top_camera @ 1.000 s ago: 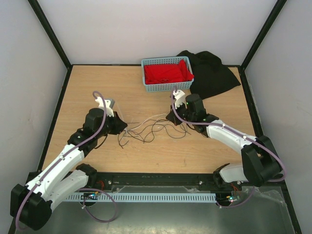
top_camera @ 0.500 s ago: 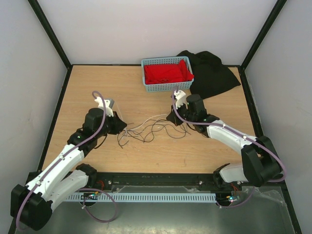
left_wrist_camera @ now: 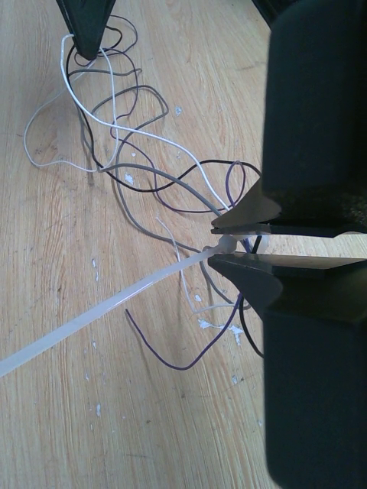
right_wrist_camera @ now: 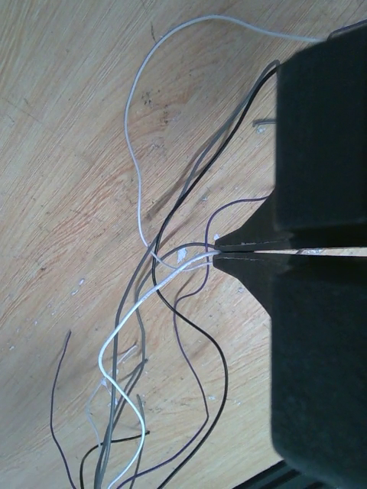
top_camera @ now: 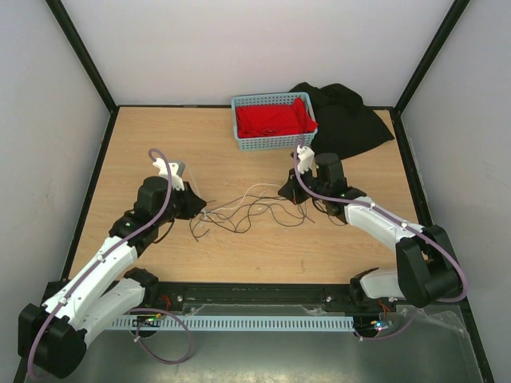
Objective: Zip-tie the wires
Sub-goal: Adjust the cable at the center of the board.
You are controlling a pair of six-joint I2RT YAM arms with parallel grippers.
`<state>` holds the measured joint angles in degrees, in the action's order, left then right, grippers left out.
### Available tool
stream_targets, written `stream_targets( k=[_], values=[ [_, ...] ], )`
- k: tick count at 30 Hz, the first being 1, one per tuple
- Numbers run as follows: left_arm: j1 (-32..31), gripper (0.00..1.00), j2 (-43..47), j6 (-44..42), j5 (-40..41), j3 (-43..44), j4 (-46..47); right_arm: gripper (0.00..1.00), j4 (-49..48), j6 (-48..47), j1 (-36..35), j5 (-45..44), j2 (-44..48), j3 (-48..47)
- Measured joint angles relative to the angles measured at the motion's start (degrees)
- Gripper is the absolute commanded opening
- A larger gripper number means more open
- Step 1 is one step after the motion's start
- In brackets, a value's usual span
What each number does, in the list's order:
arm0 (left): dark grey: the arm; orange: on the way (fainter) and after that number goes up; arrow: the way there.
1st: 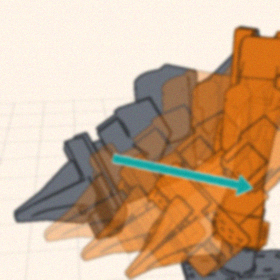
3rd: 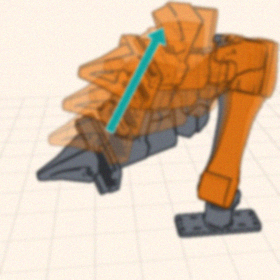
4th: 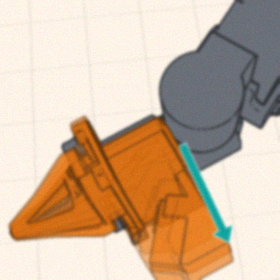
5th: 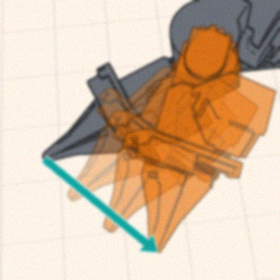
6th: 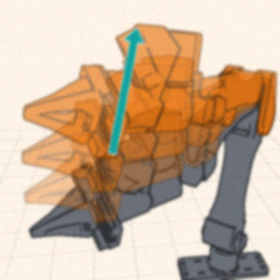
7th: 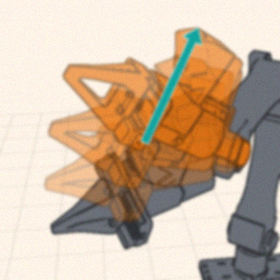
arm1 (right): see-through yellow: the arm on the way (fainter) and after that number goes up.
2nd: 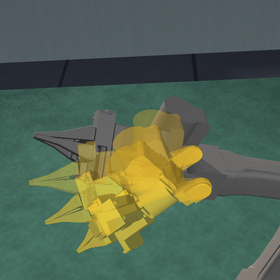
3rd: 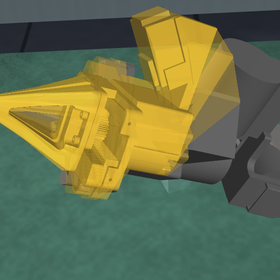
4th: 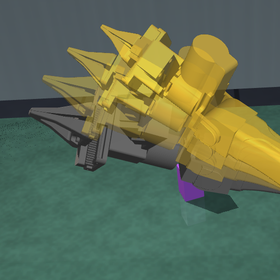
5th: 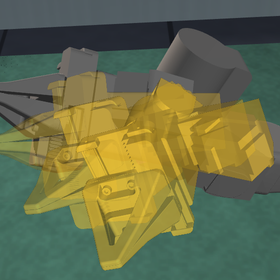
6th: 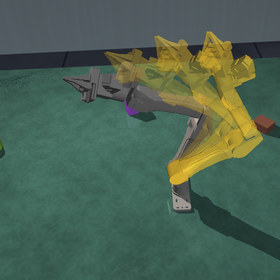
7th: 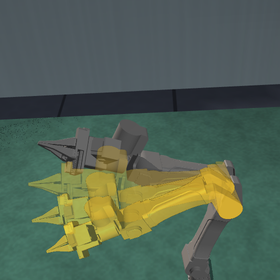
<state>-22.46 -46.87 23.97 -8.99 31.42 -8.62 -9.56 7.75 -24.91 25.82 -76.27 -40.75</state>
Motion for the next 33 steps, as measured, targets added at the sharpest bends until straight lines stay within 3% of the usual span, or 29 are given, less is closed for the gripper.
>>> stream_targets(
  k=[27, 33],
  values=[
    [1.5, 0.0, 0.5, -0.4, -0.2, 0.0, -1.2, 0.0, -2.5, 5.4, 4.1, 1.9, -0.4, 1.8],
    [1.5, 0.0, 0.5, -0.4, -0.6, 0.0, -1.2, 0.52, -3.2, 5.2, 4.0, 7.3, -1.5, 1.8]
  ],
)
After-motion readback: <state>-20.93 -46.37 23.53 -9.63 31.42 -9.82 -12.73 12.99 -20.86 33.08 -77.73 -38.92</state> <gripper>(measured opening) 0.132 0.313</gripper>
